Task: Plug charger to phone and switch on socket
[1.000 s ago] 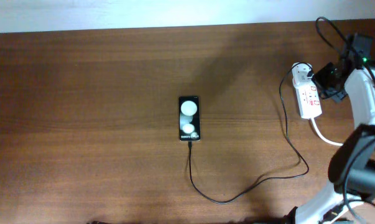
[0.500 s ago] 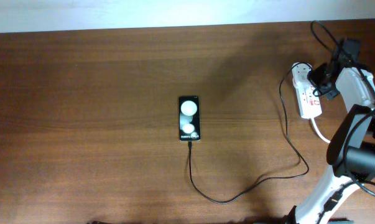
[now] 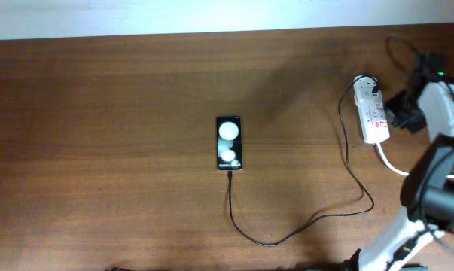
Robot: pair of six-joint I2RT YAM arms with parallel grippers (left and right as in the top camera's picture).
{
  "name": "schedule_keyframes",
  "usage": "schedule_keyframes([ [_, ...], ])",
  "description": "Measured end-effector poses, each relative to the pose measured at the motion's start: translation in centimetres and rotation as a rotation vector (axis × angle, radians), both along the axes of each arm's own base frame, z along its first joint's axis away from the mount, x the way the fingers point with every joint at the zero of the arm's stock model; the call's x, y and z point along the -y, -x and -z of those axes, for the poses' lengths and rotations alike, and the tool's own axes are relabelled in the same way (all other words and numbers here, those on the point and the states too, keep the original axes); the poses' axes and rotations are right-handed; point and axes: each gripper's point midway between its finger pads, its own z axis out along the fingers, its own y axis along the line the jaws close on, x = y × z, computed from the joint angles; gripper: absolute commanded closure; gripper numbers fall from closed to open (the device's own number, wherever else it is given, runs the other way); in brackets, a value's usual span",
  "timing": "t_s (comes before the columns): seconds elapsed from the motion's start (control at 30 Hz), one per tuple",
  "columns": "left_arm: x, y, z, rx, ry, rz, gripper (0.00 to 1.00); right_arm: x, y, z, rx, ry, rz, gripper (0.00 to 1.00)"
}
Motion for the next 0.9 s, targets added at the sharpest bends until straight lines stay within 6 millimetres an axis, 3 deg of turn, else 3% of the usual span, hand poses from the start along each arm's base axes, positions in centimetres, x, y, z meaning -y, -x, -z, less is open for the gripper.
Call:
schedule_keyframes([
  [0.03,0.0,0.0,0.0,0.0,0.0,0.0,0.01,0.1,0.1,-2.3,0.047,0.013,0.006,0.96],
  [0.1,0.0,0.0,0.0,0.0,0.0,0.0,0.01,-1.1,-0.1,-8.6,0.198,0.041,-0.02,0.96],
  [0.17,0.0,0.0,0.0,0.0,0.0,0.0,0.01,-3.7,0.4,-17.6,0.433,0.078,-0.077,0.96],
  [0.2,0.0,0.0,0.0,0.0,0.0,0.0,0.01,-5.5,1.1,-23.0,0.599,0.086,-0.126,0.96],
  [0.27,0.0,0.0,0.0,0.0,0.0,0.0,0.01,-8.1,2.5,-31.1,0.872,0.105,-0.214,0.96],
  [0.37,0.0,0.0,0.0,0.0,0.0,0.0,0.01,-12.9,7.6,-43.8,1.296,0.186,-0.394,0.96],
  [0.43,0.0,0.0,0.0,0.0,0.0,0.0,0.01,-16.5,13.9,-50.0,1.51,0.257,-0.51,0.94],
  [0.47,0.0,0.0,0.0,0.0,0.0,0.0,0.01,-17.8,16.4,-51.2,1.557,0.275,-0.542,0.94],
  [0.53,0.0,0.0,0.0,-0.001,0.0,0.0,0.01,-19.3,19.5,-51.0,1.565,0.268,-0.562,0.96],
  [0.6,0.0,0.0,-0.1,0.004,0.001,-0.001,0.01,-20.6,21.1,-50.5,1.565,0.235,-0.591,0.96],
  [0.67,-0.1,-0.8,-2.4,0.1,0.018,-0.018,0.01,-22.2,23.0,-50.4,1.599,0.2,-0.648,0.96],
  [0.77,-0.7,-3.4,-5.7,0.258,0.041,-0.082,0.01,-24.3,26.6,-50.6,1.668,0.152,-0.733,0.96],
  [0.87,-0.4,-6.9,-5.9,0.311,0.05,-0.114,0.01,-24.8,28.9,-51.0,1.716,0.169,-0.751,0.96],
  [0.9,0.0,-9.4,-4.4,0.304,0.046,-0.123,0.01,-25.0,30.1,-51.1,1.735,0.179,-0.754,0.96],
])
